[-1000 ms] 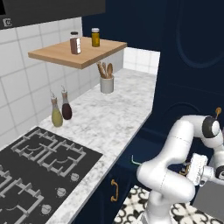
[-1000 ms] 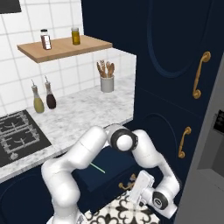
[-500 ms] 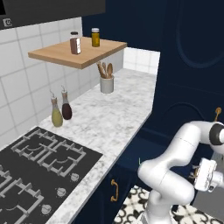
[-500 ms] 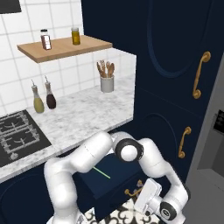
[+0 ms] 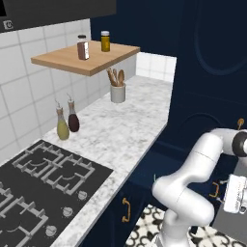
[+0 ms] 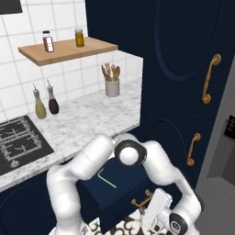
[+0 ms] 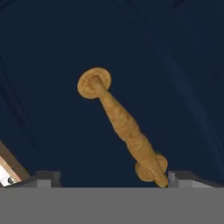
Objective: Take a straw from the drawer in front and place it inside the glass cup on the dining counter.
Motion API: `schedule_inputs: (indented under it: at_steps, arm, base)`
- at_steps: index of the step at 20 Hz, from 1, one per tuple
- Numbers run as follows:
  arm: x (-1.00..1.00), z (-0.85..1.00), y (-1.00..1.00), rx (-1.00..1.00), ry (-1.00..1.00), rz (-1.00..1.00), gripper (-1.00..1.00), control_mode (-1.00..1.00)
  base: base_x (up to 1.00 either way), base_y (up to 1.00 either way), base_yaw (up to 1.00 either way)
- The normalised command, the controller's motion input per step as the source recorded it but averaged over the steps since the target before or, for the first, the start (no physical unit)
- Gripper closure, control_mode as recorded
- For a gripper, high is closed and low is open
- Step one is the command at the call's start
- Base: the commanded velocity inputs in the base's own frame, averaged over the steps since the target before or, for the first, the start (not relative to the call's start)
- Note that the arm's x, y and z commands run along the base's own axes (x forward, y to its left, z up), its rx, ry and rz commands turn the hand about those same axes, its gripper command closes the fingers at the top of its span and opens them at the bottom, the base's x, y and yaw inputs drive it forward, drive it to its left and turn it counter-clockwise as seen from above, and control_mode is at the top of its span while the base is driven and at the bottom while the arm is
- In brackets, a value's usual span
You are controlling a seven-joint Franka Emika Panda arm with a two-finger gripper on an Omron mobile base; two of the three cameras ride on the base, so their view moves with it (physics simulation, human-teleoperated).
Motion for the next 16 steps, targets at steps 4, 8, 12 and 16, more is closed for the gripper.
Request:
schedule_inputs:
  at_steps: [4, 8, 12, 16]
  arm:
    - [0.03, 0.82, 0.01, -0.23, 0.21, -0.07, -1.00, -1.00]
    - [0.16, 0.96, 0.17, -0.31, 0.28, -0.04, -1.00, -1.00]
    - [0.41, 0.72, 0.69, -0.36, 0.41, 0.00, -1.00, -1.00]
    - [0.51, 0.41, 0.94, -0.39, 0.40, 0.08, -1.00, -1.00]
  base:
    - [0.00, 0.00, 0.00]
    - [0.00, 0.00, 0.00]
    - [0.00, 0.00, 0.00]
    - [0.00, 0.00, 0.00]
